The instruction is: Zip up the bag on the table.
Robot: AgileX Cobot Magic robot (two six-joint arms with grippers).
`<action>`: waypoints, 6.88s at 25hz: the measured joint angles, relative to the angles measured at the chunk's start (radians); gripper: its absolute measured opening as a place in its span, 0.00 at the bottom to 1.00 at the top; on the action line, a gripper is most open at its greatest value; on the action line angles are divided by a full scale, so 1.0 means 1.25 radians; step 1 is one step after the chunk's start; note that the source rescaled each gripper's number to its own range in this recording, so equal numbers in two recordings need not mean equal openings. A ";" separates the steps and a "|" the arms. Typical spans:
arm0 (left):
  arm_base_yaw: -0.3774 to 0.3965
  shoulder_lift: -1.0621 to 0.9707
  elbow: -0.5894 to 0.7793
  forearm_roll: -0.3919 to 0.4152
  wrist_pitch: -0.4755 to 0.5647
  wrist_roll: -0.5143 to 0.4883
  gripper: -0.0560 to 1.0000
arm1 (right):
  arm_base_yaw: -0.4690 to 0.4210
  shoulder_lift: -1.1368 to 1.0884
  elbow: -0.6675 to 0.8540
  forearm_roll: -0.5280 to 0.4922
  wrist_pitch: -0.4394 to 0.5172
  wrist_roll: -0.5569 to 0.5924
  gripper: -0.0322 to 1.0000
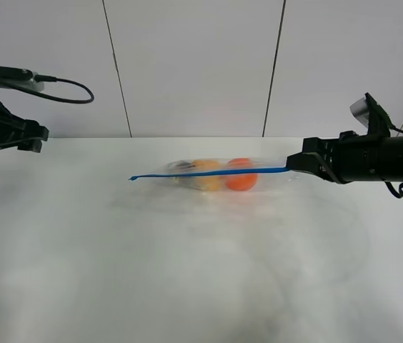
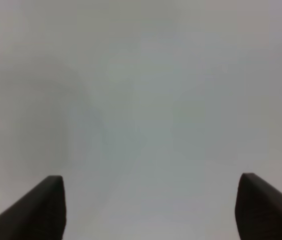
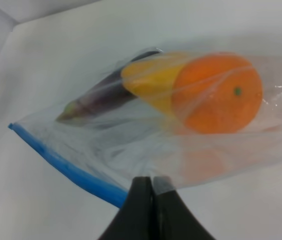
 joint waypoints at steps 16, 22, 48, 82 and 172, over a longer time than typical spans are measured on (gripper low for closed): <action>0.000 -0.311 0.001 -0.035 0.089 0.004 0.78 | 0.000 0.000 0.000 -0.007 -0.022 0.027 0.03; 0.000 -0.431 0.024 -0.037 0.131 0.006 0.78 | 0.000 0.000 0.000 -0.007 -0.033 0.031 0.03; 0.000 -1.126 0.356 -0.057 0.265 -0.045 0.78 | 0.000 0.000 0.000 -0.007 -0.036 0.034 0.03; 0.000 -1.295 0.508 -0.127 0.436 0.012 0.78 | 0.000 0.000 0.000 -0.026 -0.036 0.035 0.03; 0.000 -1.295 0.519 -0.130 0.441 0.012 0.78 | -0.001 -0.082 0.000 -0.333 -0.300 0.017 0.88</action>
